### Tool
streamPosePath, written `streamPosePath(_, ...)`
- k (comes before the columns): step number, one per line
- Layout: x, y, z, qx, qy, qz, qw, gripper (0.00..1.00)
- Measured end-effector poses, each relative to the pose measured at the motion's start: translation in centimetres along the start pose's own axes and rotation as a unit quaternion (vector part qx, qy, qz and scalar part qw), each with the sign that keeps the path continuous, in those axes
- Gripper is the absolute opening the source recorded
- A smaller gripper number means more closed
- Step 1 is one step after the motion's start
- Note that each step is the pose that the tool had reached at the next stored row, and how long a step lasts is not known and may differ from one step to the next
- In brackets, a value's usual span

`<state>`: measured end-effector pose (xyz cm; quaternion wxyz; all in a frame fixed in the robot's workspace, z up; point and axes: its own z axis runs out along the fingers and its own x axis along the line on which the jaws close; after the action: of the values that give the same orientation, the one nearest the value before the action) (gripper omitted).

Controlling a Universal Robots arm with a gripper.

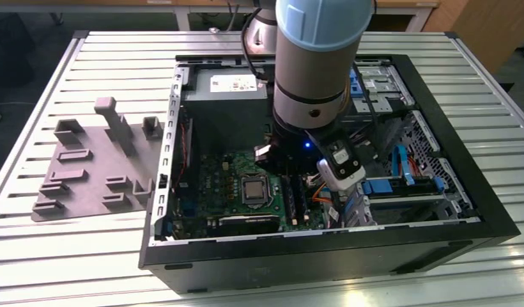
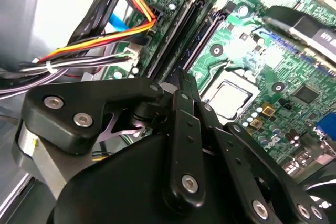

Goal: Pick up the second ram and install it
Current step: 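Press down the second ram until it locks into place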

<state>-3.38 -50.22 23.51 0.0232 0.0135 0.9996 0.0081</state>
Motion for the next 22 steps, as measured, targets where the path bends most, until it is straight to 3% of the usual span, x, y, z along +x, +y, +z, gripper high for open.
streamPosePath(22,-0.06,-2.11,-0.03,0.0000,0.0000,0.000,1.0000,0.11)
